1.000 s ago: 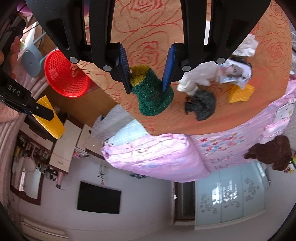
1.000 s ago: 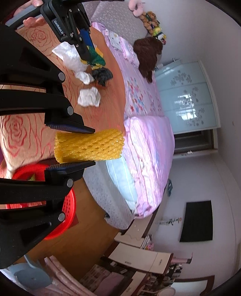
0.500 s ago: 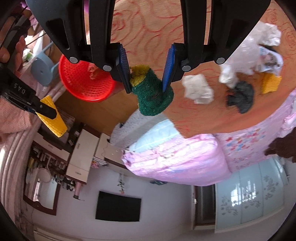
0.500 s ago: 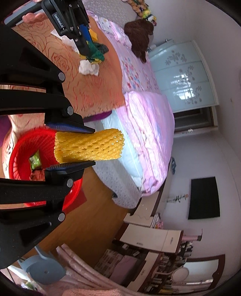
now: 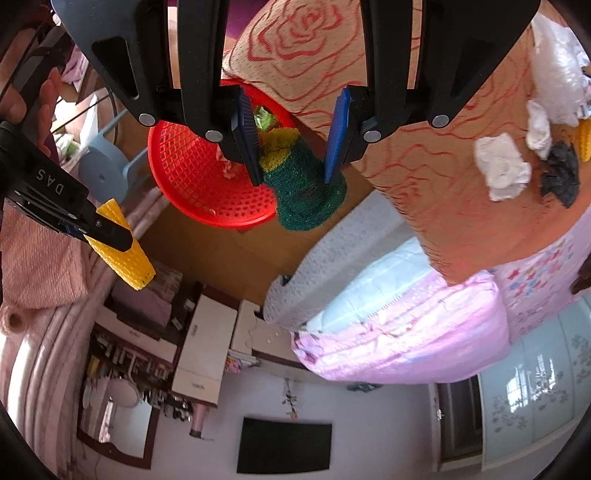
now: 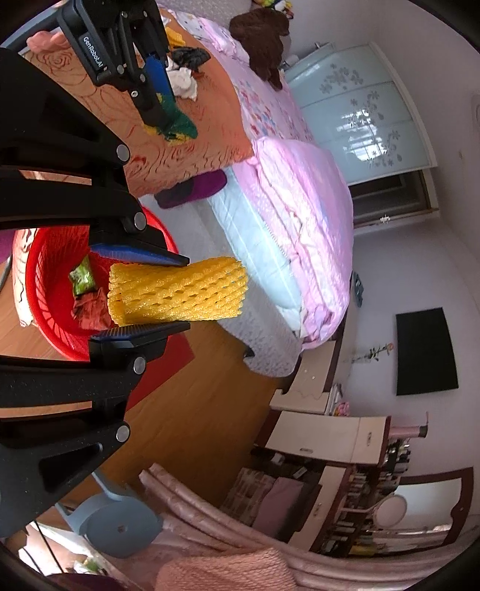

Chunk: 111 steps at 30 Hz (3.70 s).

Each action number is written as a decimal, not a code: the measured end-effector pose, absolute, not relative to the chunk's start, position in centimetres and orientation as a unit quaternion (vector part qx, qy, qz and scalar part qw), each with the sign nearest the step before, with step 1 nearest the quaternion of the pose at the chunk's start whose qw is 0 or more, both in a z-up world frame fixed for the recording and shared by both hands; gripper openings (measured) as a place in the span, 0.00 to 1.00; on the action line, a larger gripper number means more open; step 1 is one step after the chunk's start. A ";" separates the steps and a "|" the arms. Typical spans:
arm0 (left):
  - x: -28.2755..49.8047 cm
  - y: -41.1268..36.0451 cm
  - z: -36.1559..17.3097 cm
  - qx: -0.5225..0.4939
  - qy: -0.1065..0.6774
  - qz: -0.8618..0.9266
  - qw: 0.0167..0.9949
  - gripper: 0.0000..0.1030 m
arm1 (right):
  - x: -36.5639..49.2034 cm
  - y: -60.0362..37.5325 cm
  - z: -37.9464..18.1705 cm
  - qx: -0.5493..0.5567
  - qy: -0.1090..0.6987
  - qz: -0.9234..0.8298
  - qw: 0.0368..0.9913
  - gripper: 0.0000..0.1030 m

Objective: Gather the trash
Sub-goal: 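Carry the green scrubber and yellow foam net over the red wastebasket, then open both tools to drop the scrubber and foam net into the wastebasket, then move the left tool to the clear plastic bag on the bed, then grasp the clear plastic bag with the left tool while the right tool grasps the white mesh cloth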

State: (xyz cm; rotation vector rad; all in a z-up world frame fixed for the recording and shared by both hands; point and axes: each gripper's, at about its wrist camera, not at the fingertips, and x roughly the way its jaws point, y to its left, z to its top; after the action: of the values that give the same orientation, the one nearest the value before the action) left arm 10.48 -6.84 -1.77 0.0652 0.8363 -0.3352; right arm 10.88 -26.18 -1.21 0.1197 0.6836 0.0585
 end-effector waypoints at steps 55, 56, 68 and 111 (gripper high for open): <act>9.7 -5.0 -3.6 0.025 0.419 -0.132 0.898 0.60 | 11.3 -25.5 -3.4 0.047 0.361 0.026 0.931 0.54; 9.6 -4.6 -3.4 0.022 0.417 -0.129 0.899 0.60 | 11.2 -25.3 -3.2 0.045 0.360 0.028 0.932 0.54; 7.8 1.1 -1.1 0.003 0.389 -0.050 0.920 0.62 | 10.1 -20.7 -1.4 0.025 0.344 0.085 0.935 0.56; 4.5 16.2 -2.8 -0.060 0.409 0.090 0.906 0.35 | 9.7 -9.4 -1.4 -0.003 0.359 0.212 0.909 0.59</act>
State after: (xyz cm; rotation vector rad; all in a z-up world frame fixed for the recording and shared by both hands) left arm 4.51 16.23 -2.78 -0.1242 0.8436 0.1864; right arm 9.67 -9.38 -1.41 -0.0062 0.7400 0.4373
